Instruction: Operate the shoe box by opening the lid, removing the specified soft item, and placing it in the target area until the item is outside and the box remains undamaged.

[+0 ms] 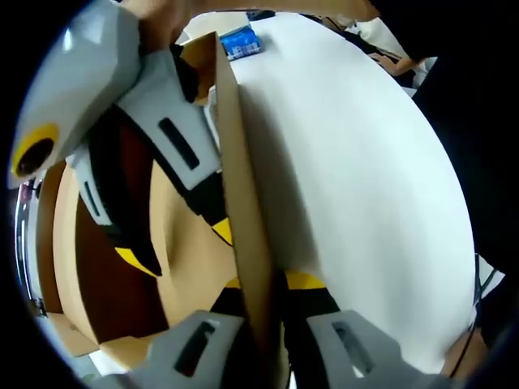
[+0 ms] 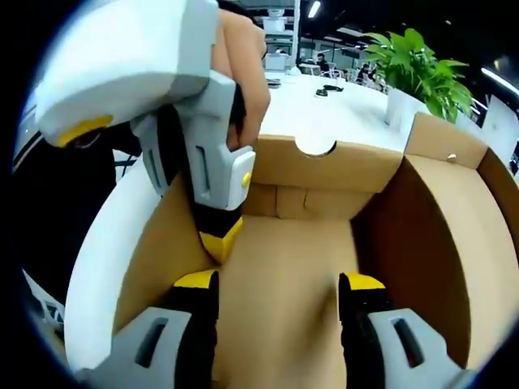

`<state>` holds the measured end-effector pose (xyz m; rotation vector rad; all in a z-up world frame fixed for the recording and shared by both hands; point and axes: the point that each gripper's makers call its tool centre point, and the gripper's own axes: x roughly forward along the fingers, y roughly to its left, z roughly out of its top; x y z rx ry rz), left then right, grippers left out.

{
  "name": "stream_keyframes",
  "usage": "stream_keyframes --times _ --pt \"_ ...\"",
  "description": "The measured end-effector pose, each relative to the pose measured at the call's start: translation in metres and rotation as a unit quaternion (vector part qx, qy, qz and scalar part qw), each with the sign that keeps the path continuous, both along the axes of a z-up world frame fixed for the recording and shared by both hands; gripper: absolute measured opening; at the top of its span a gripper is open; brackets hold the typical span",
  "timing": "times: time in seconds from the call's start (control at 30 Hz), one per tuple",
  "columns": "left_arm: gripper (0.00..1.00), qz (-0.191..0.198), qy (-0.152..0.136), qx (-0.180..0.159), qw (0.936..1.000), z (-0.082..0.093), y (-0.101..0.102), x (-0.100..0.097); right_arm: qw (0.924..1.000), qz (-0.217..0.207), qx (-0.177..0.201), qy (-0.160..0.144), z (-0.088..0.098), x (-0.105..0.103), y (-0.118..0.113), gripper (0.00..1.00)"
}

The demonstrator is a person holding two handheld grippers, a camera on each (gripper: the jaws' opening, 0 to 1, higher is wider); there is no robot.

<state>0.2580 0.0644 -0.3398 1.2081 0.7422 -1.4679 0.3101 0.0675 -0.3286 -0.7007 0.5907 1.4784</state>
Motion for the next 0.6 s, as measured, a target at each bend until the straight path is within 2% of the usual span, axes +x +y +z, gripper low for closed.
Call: stream_keyframes --times 0.07,0.23,0.6 --pt "0.05 -0.001 0.000 0.000 1.0000 0.000 0.000 0.001 1.0000 0.004 0.003 -0.006 0.001 0.000 -0.002 0.60" --pt "0.05 -0.002 -0.005 0.005 1.0000 0.000 0.000 0.002 0.9999 -0.004 0.011 0.000 0.003 -0.001 -0.012 0.58" --pt "0.05 -0.002 -0.001 0.003 1.0000 0.001 0.000 0.004 0.9998 0.001 -0.020 0.008 0.002 0.003 -0.038 0.59"
